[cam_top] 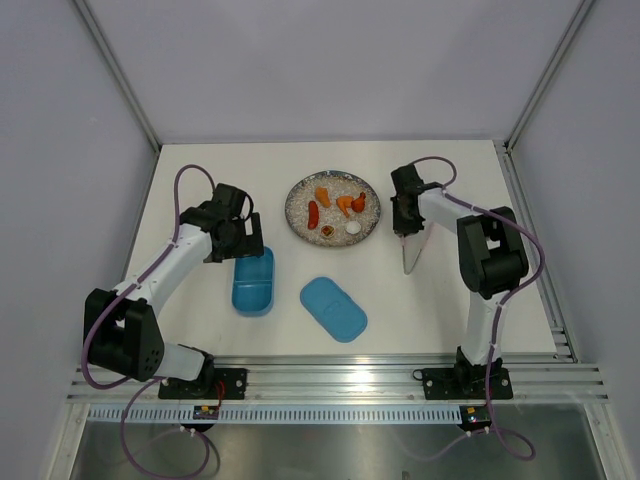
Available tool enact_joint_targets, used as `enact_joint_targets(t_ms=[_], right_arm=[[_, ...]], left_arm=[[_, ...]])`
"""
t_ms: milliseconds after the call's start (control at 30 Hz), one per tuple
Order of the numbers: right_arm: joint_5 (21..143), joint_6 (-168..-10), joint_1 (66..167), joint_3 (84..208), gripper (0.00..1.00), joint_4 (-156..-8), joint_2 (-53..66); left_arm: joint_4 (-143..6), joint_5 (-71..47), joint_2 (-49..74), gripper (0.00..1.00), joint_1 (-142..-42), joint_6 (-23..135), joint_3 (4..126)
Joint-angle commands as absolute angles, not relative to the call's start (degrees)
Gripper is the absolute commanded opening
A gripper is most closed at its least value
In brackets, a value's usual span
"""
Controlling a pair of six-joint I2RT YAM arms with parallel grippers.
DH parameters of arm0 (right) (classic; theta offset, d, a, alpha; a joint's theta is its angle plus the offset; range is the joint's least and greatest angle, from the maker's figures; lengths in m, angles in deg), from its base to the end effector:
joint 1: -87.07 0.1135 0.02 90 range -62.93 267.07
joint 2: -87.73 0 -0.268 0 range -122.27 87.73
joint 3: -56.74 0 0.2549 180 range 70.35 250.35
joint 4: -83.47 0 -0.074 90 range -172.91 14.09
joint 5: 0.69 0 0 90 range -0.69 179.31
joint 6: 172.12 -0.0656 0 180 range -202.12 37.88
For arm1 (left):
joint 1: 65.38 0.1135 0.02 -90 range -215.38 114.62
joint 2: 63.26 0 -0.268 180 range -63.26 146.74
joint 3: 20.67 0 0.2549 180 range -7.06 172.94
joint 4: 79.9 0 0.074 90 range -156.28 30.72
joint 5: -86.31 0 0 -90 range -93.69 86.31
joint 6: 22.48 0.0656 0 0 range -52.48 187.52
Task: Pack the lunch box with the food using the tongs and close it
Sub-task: Move the clamp to the center of the board, then adjust the packing box at the center of the board.
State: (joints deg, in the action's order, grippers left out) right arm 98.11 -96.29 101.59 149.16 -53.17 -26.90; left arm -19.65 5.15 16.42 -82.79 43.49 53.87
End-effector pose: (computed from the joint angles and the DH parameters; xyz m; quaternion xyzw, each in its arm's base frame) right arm 0.4140 0.0969 0.1344 0.0133 0.9745 -0.0204 0.2230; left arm 0.2737 -0.0753 0.2281 -0.0726 0.9715 -0.0047 0.2254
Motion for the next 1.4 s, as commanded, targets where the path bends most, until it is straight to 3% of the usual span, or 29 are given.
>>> enact_joint_targets(t_ms=[0,100,300,533,700,900,1167,1367], right_arm=[[97.1,-89.6,105.2,147.6,0.24,-52.2,-23.2],[97.1,-89.3,106.5,146.1,0.56,-52.9,-21.0],[97.6,-92.2,106.5,143.5,0.99,-54.2,-10.7],[98.5,-100.7,106.5,134.3,0.99,-53.2,1.6],[97.5,-108.5,106.6,125.9,1.00,-51.7,9.1],[96.7,-113.1,106.5,119.5,0.99,-53.0,16.1],[98.3,-114.3,106.5,118.9,0.99,-51.5,18.8],[91.2,-111.9,106.6,119.1,0.99,-52.9,12.9]], left_arm=[[-21.3,6.0,15.8,0.99,-83.0,42.9,53.5],[-21.5,5.3,15.8,0.99,-83.1,42.3,53.4],[-21.0,6.5,17.2,0.99,-83.1,41.3,54.0],[-20.5,8.5,19.8,0.99,-82.5,35.7,53.2],[-22.2,8.2,15.2,0.98,-82.5,29.7,46.0],[-30.3,-1.0,11.3,0.94,-80.4,25.8,37.9],[-45.0,-14.1,12.4,0.93,-80.1,21.8,33.0],[-48.4,-17.6,13.2,0.92,-83.1,19.0,34.1]])
